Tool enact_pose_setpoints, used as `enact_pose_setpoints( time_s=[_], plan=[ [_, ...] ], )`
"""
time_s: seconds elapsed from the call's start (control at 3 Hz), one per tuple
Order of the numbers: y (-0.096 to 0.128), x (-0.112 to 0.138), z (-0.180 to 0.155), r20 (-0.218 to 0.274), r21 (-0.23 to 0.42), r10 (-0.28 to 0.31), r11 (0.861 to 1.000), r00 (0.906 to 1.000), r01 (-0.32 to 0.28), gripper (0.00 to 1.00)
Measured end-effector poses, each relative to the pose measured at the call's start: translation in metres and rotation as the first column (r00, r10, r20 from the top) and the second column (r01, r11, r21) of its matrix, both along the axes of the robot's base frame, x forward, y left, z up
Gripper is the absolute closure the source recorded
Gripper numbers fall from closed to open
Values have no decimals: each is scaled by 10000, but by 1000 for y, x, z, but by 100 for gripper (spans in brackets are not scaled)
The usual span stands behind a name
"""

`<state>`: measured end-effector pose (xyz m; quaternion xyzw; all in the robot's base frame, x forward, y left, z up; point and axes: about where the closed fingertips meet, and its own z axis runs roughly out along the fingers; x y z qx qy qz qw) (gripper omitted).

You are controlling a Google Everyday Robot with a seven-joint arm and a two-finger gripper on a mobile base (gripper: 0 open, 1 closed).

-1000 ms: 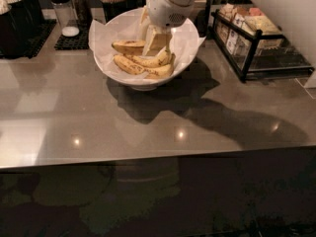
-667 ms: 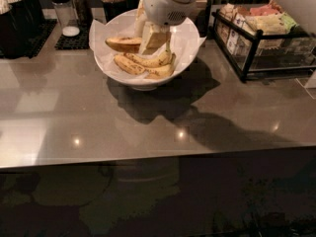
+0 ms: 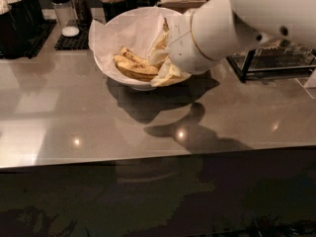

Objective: Pick banana from white bowl

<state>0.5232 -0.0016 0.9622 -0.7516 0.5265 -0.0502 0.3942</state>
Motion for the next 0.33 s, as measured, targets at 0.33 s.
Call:
enact_pose_setpoints(
  time_s=[0.33],
  plan=[
    [-10,8,5,488,488,-375,9982,9981,351,100]
  ],
)
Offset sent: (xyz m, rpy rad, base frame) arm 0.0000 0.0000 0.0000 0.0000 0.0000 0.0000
